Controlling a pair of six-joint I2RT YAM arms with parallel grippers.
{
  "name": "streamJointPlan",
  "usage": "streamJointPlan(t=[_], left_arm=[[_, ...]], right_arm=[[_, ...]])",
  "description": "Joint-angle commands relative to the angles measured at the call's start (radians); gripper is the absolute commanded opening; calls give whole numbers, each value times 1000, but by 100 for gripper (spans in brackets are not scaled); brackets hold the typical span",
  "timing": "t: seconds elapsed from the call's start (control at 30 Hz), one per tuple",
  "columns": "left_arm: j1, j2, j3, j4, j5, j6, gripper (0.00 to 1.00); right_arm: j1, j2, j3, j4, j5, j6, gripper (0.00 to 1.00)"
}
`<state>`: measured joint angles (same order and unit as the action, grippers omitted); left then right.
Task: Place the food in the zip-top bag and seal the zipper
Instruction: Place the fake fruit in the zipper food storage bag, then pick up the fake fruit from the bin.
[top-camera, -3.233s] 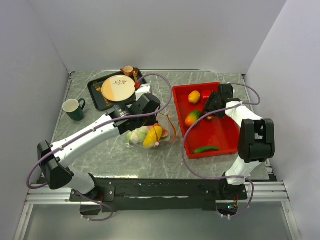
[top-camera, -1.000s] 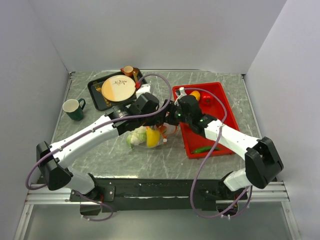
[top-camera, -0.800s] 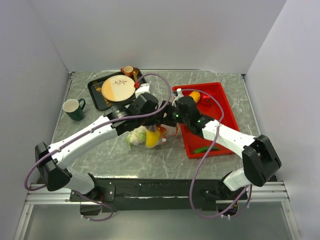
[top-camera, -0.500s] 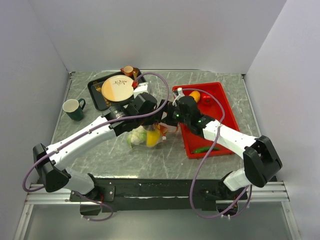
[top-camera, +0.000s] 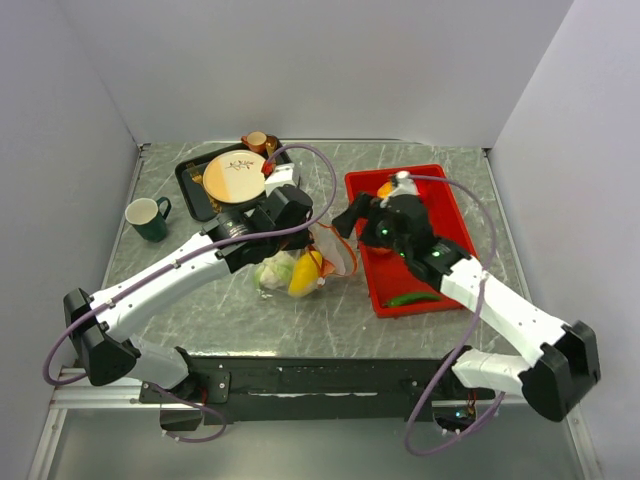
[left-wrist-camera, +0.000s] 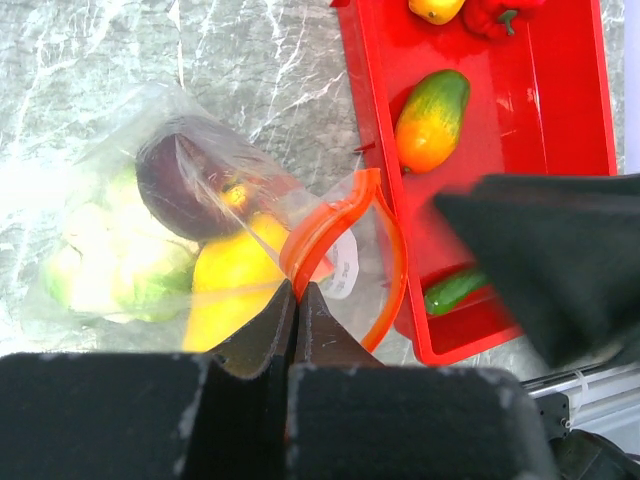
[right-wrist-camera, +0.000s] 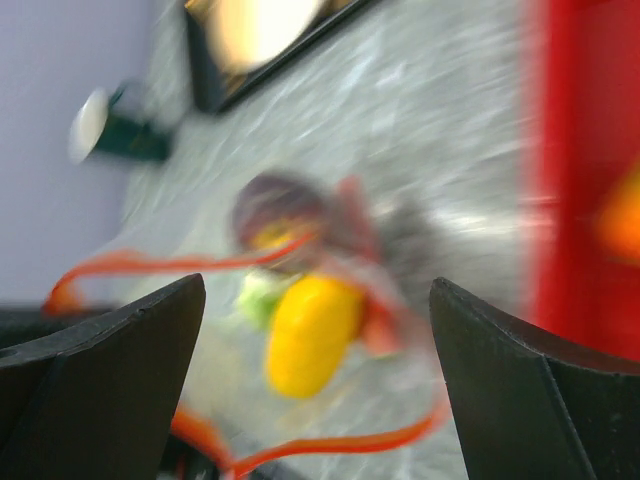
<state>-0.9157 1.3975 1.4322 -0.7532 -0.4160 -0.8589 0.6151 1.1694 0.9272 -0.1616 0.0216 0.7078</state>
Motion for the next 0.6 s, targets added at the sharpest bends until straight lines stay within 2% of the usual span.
streamJointPlan(t=[0.0,0.13,0.23,0.4,0.57], left_arm=[[0,-37,-1,34,-3,-3,1],[-2,-35,0,34,0,-3,1],[0,-32,4,37,3,8,1],[-2,-34,-3,43,9,8,1],[0,-48,-18,51,11,14,1]], right_arm=[[-148,-24,-25,-170,215,-16,100],[-315,45,-50,-167,66,-34,100],[-383,124,-42,-136,-18,-42,100],[-437,272,-19,-66,-147,-16,100],[-451,381,35,-35,-184,-10,100]])
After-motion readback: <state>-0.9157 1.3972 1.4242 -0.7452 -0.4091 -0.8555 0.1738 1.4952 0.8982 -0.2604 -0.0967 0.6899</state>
